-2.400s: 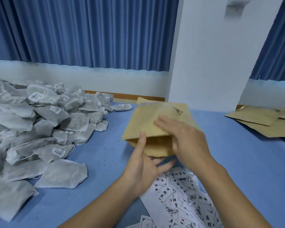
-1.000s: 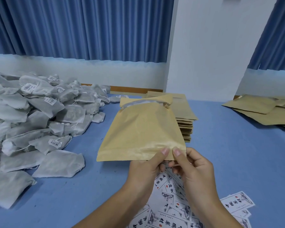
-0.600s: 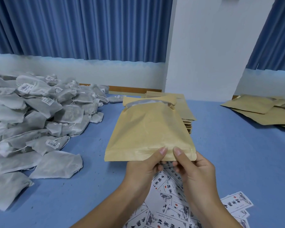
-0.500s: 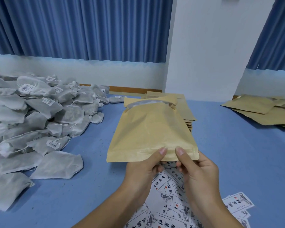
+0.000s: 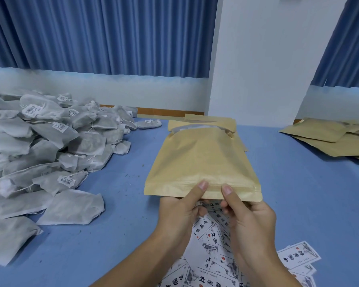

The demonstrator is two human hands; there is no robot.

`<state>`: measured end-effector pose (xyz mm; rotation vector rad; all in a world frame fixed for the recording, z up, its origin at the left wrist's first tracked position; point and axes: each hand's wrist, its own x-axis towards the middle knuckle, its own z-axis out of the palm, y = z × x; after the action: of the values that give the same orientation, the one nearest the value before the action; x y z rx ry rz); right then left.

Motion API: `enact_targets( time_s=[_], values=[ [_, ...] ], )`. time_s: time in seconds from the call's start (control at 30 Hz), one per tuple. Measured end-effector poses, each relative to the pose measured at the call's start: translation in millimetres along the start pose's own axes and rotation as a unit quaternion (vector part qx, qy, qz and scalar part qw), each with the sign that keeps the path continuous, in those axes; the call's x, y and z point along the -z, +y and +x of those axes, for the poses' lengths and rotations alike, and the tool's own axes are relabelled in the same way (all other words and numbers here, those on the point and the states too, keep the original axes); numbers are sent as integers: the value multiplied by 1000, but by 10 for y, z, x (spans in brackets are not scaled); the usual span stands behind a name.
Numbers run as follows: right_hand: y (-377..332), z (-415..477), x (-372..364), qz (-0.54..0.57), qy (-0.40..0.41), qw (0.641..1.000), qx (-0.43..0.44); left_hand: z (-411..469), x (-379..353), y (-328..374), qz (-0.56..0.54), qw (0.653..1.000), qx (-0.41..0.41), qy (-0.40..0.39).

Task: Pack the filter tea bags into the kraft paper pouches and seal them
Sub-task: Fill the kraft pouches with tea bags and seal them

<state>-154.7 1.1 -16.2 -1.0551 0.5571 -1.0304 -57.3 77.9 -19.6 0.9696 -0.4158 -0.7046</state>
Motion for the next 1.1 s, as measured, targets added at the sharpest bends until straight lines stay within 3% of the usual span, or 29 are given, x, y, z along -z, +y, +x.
enact_targets(
  time_s=[0.5, 0.77, 1.1],
  values=[
    [24, 5, -34, -5, -48, 998, -39, -37, -29, -84, 14, 1000, 1, 8],
    [-13, 39, -21, 3, -20, 999, -35, -9, -7, -85, 3, 999, -28, 21],
    [-33, 9, -36, 16, -23, 998, -64, -3, 18, -119, 10, 999, 5, 40]
  ],
)
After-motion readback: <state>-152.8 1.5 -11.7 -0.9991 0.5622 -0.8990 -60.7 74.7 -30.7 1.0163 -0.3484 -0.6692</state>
